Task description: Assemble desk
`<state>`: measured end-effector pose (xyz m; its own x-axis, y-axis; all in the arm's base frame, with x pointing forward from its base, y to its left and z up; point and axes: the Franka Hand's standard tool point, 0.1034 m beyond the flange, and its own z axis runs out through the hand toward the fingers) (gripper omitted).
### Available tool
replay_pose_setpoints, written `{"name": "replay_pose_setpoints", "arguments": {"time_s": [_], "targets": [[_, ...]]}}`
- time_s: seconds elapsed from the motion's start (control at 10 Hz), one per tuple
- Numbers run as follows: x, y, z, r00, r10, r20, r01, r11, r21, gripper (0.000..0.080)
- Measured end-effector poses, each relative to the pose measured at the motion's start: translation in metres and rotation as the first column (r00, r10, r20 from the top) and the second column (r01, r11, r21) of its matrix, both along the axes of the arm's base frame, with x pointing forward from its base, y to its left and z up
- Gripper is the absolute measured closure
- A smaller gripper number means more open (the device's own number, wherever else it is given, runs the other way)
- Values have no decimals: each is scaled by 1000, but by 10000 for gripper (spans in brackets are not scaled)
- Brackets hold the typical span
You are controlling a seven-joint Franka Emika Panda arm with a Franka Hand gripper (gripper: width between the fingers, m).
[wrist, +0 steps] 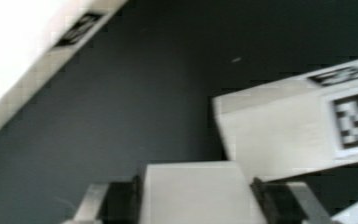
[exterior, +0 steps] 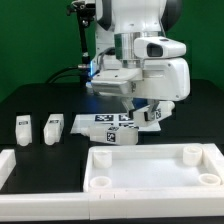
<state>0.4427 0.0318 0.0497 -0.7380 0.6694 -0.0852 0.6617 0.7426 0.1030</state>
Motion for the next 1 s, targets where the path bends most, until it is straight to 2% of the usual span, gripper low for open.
{"name": "replay_pose_setpoints", "arguments": {"time_s": [0.3, 0.4, 0.6, 0.7, 0.8, 1.0], "targets": [[-1, 2, -2, 1000, -6, 1, 6, 1000, 0, 515], [-6, 12, -7, 1000, 8, 5, -8, 1000, 15, 515], [-11, 40, -23, 998, 37, 44, -40, 997, 73, 515], [-15, 45, -31, 999, 24, 37, -27, 996, 88, 515], [-16, 48, -34, 1000, -1, 27, -2, 996, 95, 515], [-14, 65, -37, 998, -47, 29, 43, 992, 121, 515]]}}
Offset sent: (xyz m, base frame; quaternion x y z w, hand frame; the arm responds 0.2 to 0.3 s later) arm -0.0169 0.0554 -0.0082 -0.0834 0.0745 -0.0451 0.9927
